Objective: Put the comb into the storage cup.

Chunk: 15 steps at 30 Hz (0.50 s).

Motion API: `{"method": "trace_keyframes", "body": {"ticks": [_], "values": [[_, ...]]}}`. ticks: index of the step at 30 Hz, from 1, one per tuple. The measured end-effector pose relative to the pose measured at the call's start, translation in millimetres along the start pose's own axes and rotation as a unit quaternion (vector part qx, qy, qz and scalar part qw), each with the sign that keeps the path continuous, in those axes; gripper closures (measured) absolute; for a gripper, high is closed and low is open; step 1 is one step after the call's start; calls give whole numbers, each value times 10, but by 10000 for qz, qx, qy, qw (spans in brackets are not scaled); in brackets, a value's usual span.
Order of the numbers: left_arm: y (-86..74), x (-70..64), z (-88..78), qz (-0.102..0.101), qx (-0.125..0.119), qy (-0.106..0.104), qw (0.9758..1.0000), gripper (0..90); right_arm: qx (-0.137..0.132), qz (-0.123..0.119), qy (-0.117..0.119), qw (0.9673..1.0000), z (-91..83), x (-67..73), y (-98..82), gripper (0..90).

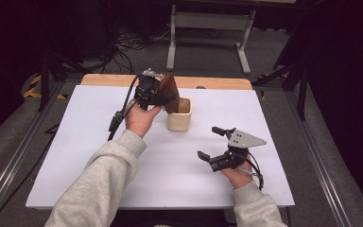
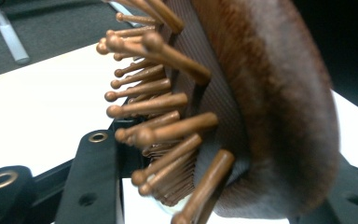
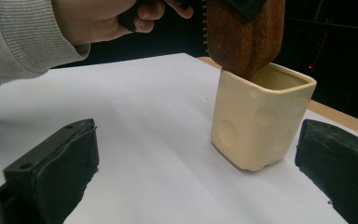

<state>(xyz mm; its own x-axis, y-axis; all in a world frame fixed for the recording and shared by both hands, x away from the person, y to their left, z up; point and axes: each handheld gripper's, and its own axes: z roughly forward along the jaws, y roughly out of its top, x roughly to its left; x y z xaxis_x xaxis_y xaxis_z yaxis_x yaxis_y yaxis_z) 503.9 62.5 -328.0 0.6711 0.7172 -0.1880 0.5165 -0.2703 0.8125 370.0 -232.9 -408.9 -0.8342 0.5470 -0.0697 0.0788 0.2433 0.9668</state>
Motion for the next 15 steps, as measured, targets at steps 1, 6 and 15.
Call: {"method": "trace_keyframes", "body": {"ticks": [1, 6, 15], "values": [[0, 0, 0, 0, 0, 0, 10000, 472, 2, -1, 0, 10000, 0, 1, 0, 2], [-36, 50, -7, -89, 0, -7, 10000, 434, -3, 0, 12, 10000, -1, 3, 1, 2], [-77, 105, -48, 87, -33, 246, 9997, 218, 2, 7, 25, 10000, 5, 1, -1, 2]]}}
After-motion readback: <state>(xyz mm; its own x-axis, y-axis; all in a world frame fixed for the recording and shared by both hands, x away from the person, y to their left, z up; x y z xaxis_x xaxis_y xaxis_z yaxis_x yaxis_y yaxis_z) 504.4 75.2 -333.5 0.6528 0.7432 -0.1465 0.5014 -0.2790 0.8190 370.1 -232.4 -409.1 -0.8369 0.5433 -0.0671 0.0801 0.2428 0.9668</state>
